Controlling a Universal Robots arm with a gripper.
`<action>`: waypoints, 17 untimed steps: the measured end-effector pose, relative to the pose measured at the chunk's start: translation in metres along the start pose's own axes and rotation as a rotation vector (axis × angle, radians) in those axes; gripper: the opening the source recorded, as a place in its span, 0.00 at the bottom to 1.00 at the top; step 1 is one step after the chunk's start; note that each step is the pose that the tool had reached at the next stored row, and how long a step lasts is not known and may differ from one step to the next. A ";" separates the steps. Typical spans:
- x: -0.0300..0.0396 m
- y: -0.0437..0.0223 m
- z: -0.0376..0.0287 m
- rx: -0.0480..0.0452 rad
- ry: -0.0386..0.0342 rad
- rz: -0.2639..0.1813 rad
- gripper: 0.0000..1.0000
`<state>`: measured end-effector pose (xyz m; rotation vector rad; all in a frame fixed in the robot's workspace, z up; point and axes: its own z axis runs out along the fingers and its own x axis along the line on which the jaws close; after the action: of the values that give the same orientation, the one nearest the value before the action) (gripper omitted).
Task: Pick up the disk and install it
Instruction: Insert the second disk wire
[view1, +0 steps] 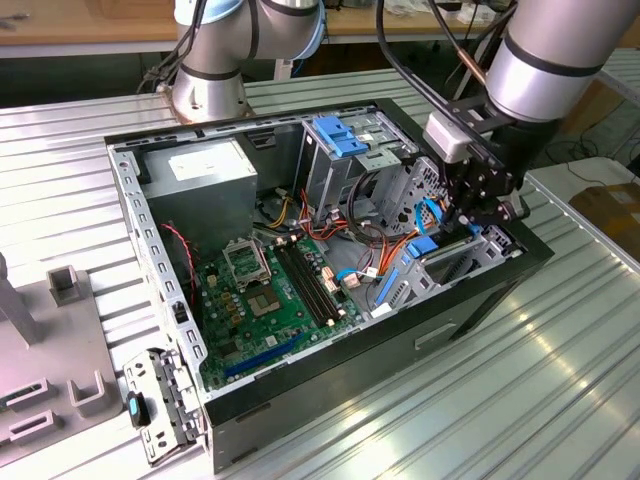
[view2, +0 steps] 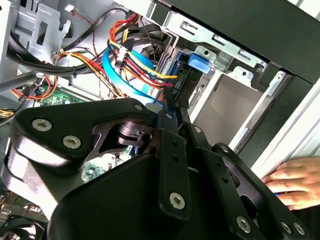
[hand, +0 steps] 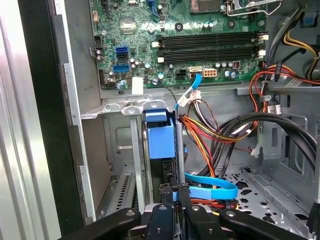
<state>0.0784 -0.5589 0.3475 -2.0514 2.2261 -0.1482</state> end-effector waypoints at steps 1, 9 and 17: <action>0.0000 0.0000 -0.0001 0.0000 0.0001 0.000 0.16; 0.0024 -0.0002 0.0004 -0.0001 -0.0006 -0.003 0.16; 0.0029 -0.0004 -0.0010 -0.0010 -0.0121 -0.003 0.16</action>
<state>0.0784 -0.5618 0.3485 -2.0510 2.2164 -0.1346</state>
